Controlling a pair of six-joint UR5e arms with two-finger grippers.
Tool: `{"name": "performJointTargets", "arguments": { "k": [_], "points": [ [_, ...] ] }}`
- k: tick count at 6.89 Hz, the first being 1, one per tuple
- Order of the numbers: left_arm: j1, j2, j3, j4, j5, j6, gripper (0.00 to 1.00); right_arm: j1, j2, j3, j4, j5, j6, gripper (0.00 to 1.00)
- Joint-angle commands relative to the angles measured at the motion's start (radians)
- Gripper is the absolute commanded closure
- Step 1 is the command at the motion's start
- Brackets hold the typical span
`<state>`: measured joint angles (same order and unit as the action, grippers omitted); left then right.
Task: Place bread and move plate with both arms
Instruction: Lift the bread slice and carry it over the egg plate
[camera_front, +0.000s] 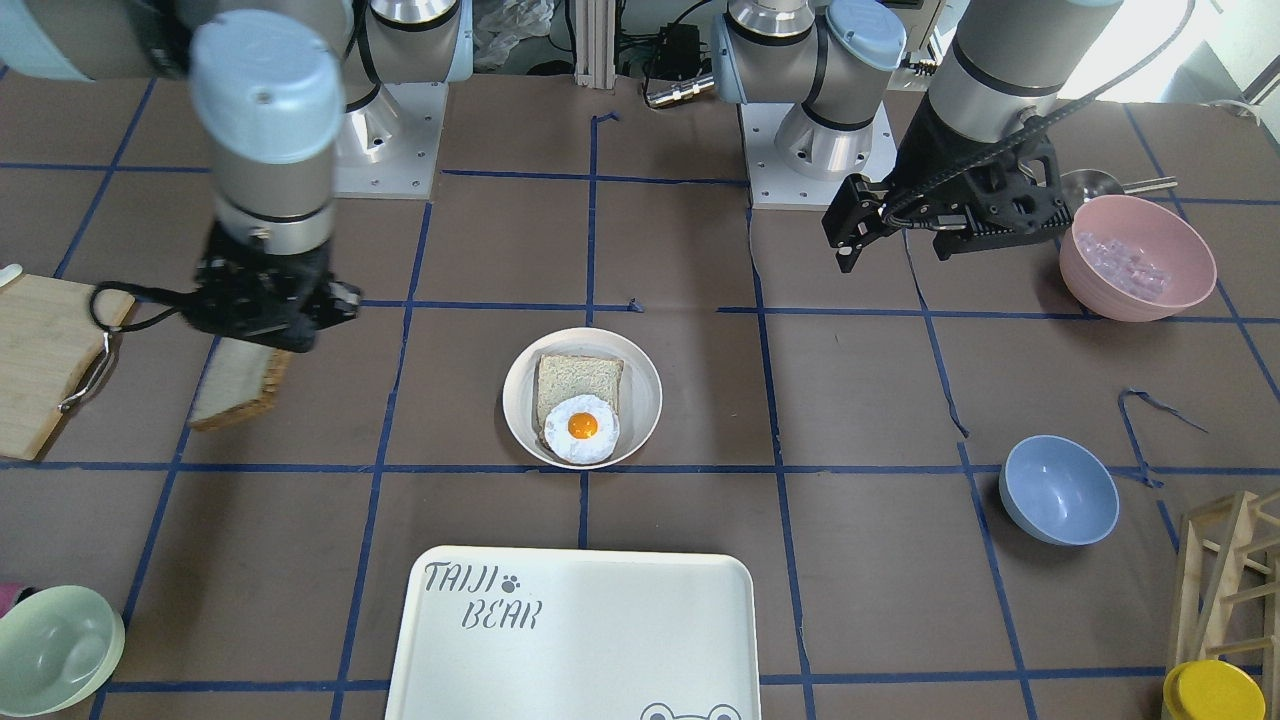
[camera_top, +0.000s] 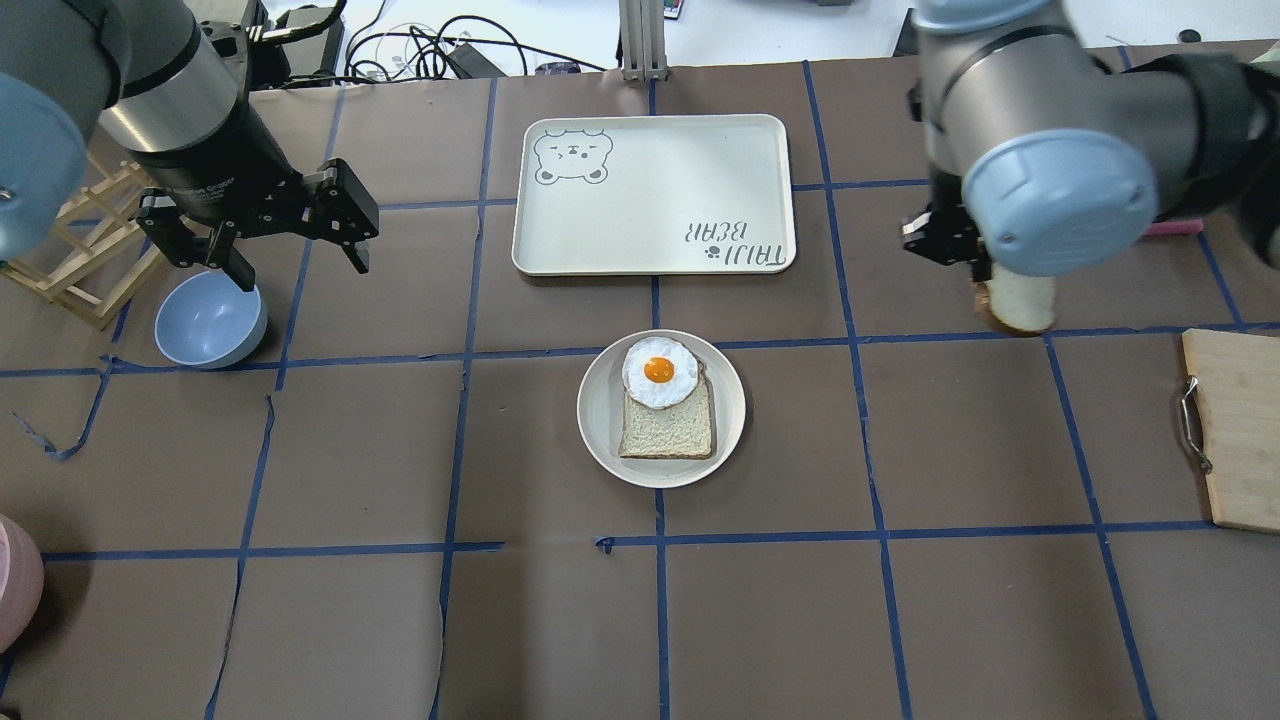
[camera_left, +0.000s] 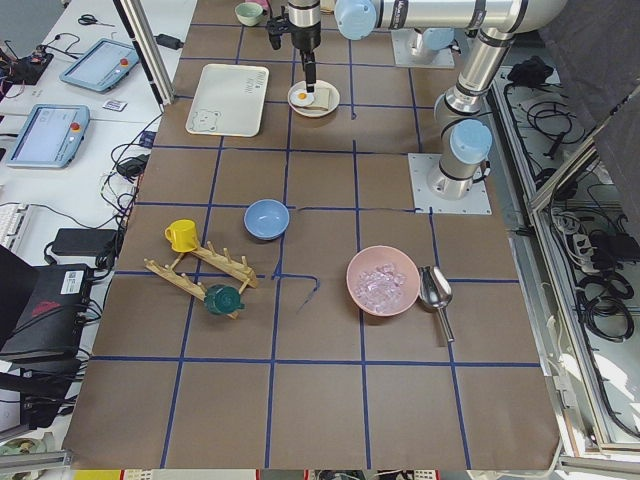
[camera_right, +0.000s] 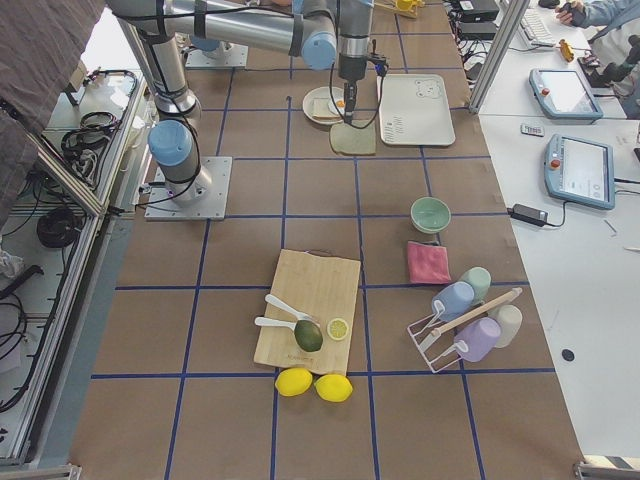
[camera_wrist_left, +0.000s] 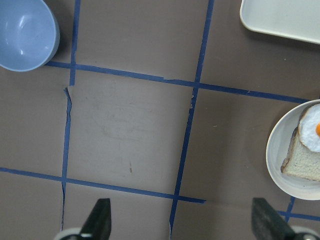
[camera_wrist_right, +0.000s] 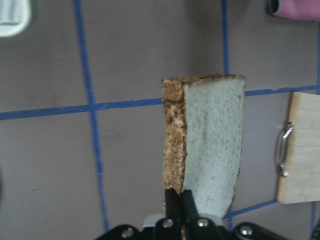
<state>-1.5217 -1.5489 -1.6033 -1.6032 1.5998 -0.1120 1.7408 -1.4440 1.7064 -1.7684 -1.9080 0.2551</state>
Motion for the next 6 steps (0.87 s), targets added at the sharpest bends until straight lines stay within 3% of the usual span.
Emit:
{"name": "performJointTargets", "arguments": {
  "k": [1, 3, 5, 6],
  "points": [
    [-0.002, 0.0, -0.006, 0.0, 0.0, 0.0, 0.0, 0.291, 0.112, -0.037, -0.017, 0.087, 0.309, 1.0],
    [0.0, -0.002, -0.004, 0.0, 0.0, 0.0, 0.0, 0.379, 0.216, -0.088, -0.114, 0.15, 0.299, 1.0],
    [0.0, 0.0, -0.003, 0.0, 0.0, 0.0, 0.0, 0.382, 0.25, -0.085, -0.124, 0.153, 0.294, 1.0],
    [0.0, -0.002, -0.003, 0.0, 0.0, 0.0, 0.0, 0.381, 0.29, -0.083, -0.203, 0.153, 0.29, 1.0]
  ]
}}
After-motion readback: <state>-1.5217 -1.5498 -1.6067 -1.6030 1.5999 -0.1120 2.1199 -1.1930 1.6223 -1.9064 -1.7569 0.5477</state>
